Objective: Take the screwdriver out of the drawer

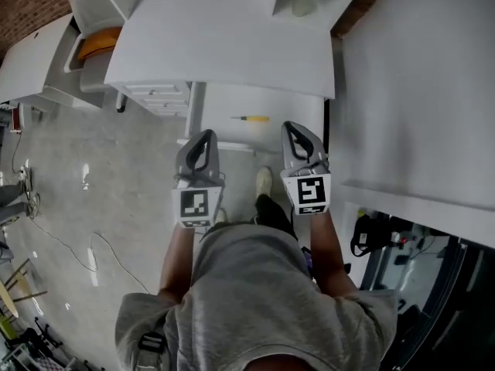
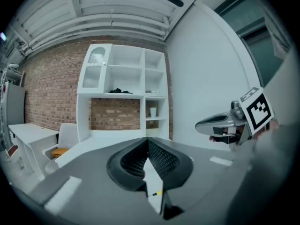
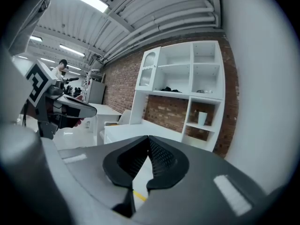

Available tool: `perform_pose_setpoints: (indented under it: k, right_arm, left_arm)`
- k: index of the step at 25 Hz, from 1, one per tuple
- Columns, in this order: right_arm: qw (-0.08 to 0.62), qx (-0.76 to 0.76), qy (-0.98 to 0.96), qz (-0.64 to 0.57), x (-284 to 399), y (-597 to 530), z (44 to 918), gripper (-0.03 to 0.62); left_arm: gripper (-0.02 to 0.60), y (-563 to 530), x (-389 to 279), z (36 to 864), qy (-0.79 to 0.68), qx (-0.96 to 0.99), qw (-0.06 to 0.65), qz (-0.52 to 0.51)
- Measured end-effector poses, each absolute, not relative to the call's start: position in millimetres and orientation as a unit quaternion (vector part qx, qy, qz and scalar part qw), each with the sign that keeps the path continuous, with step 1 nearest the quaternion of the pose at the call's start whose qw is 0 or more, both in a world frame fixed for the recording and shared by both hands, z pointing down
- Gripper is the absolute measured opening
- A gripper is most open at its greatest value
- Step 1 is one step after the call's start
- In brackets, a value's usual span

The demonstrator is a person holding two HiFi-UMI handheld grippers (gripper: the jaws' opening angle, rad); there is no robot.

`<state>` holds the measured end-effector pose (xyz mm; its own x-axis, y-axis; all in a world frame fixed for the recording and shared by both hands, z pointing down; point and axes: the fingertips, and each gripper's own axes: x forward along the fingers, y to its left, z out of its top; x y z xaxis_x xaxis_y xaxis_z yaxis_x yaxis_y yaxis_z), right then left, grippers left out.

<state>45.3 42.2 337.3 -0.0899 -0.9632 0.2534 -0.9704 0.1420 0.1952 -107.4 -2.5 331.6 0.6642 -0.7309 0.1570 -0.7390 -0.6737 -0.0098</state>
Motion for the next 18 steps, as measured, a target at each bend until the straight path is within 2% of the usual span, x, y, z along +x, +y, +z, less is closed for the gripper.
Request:
perform_pose_setpoints:
  k: [6,18]
  right_arm:
    - [0.203,0.575,-0.792,0.029,65,-23,385,0.005]
    - [0.267,0.460,-0.845,0.059,60,-80,489,0.005]
  left_arm:
    - [0.011,-43,-85,373,-0.468,0.876,0.064,0.096]
    - [0.012,-72,-68,468,-0.526,0.827,0.133,0.150]
